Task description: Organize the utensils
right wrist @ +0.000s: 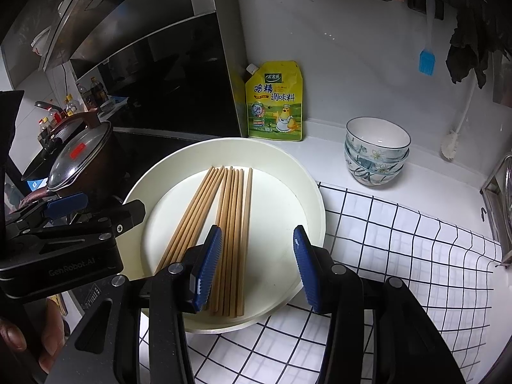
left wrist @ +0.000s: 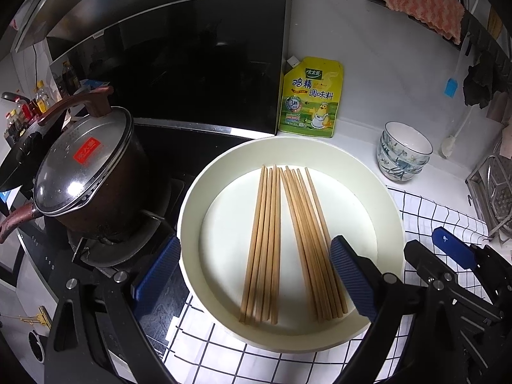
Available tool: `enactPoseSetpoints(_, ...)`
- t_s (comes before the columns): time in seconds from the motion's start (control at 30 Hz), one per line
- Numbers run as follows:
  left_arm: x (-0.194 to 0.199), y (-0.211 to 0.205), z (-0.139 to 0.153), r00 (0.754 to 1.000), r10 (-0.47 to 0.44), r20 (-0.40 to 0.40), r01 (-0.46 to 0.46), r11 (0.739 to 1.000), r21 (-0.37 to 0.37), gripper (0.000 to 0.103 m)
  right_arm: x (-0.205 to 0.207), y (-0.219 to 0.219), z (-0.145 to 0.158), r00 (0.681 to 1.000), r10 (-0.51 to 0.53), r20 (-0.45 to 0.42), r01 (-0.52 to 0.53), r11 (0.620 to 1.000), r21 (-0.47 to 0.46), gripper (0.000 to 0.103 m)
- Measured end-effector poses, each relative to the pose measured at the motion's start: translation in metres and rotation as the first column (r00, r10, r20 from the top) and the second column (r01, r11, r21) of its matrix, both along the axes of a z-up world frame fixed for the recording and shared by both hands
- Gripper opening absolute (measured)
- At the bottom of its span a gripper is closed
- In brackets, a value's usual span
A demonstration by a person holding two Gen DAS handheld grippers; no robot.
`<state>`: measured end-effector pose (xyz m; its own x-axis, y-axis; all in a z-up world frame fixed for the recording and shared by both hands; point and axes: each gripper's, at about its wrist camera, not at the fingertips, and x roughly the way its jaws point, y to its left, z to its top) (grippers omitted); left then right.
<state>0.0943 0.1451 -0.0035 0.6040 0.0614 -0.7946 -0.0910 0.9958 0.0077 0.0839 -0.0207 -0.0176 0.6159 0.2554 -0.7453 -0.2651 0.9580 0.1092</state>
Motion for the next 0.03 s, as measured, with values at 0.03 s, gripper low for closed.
enactPoseSetpoints(0.03, -0.0009, 0.0003, -0.0004, 1.000, 0.001, -0.001, -0.001, 1.000, -0.001, 0.093, -0.0002, 0.0001, 0.0001, 1.000, 0.000, 0.001, 0.000, 1.000, 0.000, 0.045)
